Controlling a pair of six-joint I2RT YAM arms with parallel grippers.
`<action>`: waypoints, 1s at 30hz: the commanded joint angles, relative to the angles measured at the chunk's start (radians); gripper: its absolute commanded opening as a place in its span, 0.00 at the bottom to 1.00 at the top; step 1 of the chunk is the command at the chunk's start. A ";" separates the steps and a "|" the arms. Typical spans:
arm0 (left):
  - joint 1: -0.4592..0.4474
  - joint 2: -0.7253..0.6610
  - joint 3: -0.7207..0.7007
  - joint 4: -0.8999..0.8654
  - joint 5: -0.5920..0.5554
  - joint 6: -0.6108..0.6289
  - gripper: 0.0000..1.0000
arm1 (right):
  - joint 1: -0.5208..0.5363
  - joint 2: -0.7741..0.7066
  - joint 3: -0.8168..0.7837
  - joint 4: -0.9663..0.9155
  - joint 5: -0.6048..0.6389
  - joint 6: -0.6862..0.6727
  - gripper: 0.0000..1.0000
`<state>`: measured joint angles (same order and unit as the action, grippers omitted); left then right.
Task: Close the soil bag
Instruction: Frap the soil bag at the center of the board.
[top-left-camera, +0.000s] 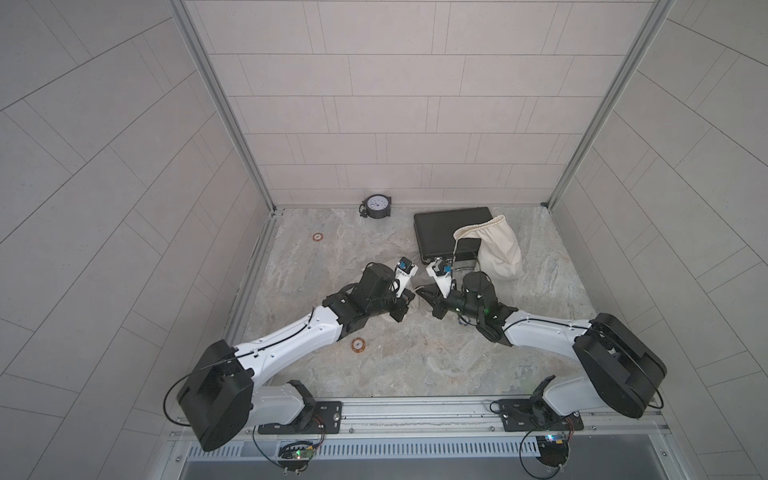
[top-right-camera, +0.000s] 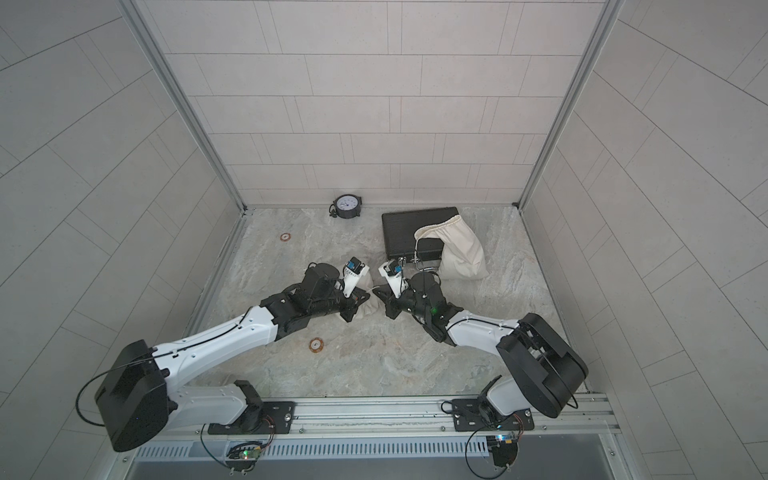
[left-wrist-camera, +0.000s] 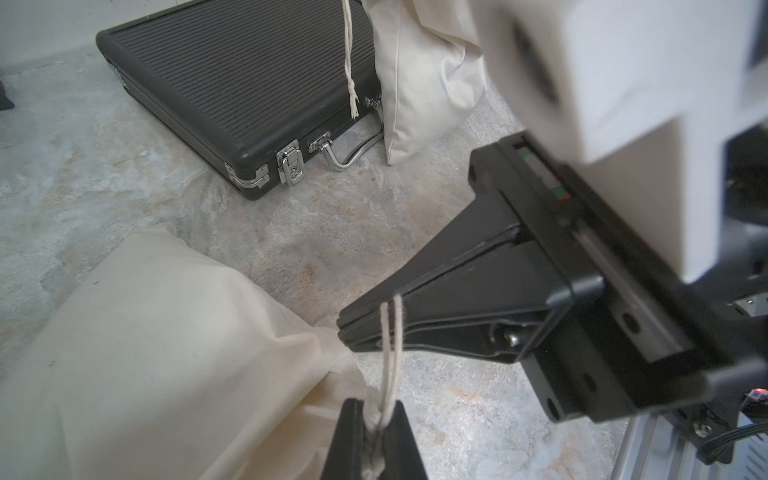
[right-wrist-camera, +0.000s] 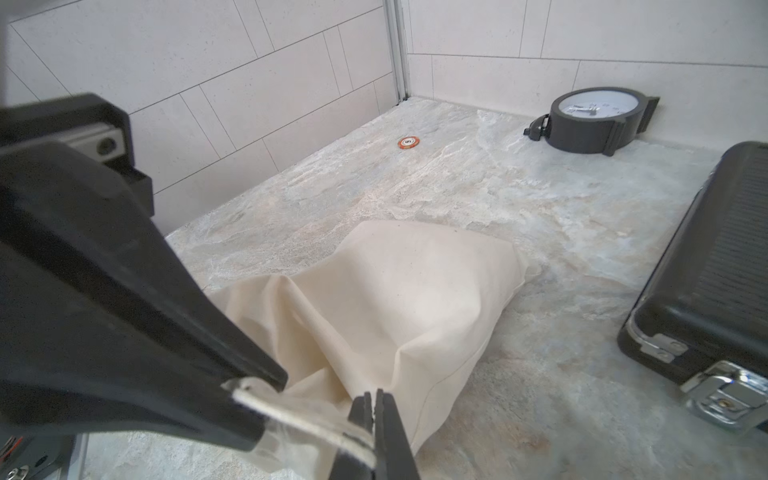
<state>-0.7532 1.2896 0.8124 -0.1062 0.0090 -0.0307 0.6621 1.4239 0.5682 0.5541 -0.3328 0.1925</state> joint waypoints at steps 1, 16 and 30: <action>-0.007 0.034 -0.006 -0.059 -0.074 0.003 0.17 | 0.004 -0.070 -0.005 -0.003 0.082 0.014 0.00; -0.020 0.152 -0.053 -0.143 -0.256 -0.172 0.07 | -0.044 -0.246 -0.034 -0.136 0.235 0.076 0.00; -0.013 0.130 -0.120 -0.174 -0.349 -0.300 0.08 | -0.205 -0.401 -0.065 -0.258 0.289 0.162 0.00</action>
<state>-0.8185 1.4155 0.7841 0.0246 -0.1513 -0.2615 0.5453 1.0843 0.4980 0.2493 -0.2630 0.3080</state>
